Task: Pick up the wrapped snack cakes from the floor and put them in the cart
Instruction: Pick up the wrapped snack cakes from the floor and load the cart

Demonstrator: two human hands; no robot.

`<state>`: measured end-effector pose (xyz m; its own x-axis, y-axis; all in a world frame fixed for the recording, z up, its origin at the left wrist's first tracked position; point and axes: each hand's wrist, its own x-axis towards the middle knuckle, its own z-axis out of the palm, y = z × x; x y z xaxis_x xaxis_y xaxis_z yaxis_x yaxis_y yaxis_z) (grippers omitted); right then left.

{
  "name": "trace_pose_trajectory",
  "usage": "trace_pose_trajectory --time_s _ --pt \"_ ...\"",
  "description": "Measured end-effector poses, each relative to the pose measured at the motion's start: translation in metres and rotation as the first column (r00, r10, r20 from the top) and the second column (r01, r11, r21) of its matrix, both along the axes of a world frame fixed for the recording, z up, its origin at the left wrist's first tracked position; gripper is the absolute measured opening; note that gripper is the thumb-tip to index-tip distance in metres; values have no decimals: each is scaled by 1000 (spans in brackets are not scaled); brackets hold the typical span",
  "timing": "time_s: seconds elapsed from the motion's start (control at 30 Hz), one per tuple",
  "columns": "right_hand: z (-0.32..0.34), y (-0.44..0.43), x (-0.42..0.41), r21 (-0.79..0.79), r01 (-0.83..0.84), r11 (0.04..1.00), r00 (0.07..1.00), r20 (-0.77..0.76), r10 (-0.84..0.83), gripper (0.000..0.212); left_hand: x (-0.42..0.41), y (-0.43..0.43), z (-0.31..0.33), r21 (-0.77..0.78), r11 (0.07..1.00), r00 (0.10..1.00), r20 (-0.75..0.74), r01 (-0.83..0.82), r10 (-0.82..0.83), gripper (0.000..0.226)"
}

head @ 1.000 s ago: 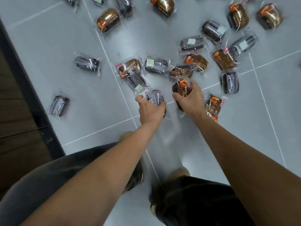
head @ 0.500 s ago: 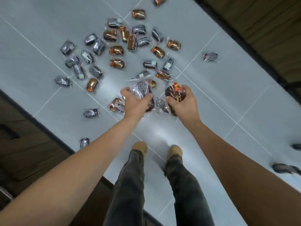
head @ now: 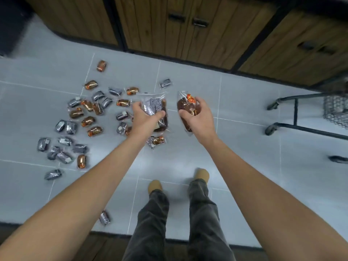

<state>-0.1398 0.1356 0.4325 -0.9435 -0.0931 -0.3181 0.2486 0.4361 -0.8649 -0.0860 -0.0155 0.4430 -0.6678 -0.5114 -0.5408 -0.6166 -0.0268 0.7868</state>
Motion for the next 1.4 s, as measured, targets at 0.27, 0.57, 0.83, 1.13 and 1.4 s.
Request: trace_pose_trajectory --time_s 0.27,0.57,0.83,1.13,1.4 --pt "56 149 -3 -36 304 952 951 -48 -306 57 -59 135 56 -4 957 949 -130 289 -287 66" --pt "90 340 -24 -74 532 843 833 -134 -537 63 -127 321 86 -49 850 807 -291 524 -514 55" --pt "114 487 -55 -125 609 783 765 -171 -621 61 -162 481 109 -106 751 698 -303 652 -649 70" --pt "167 614 -81 -161 612 775 720 -293 -629 45 -202 610 154 -193 678 596 -350 709 -723 76" --pt "180 705 -111 -123 658 743 679 -329 -656 50 -251 715 156 -148 636 547 -389 757 -741 67"
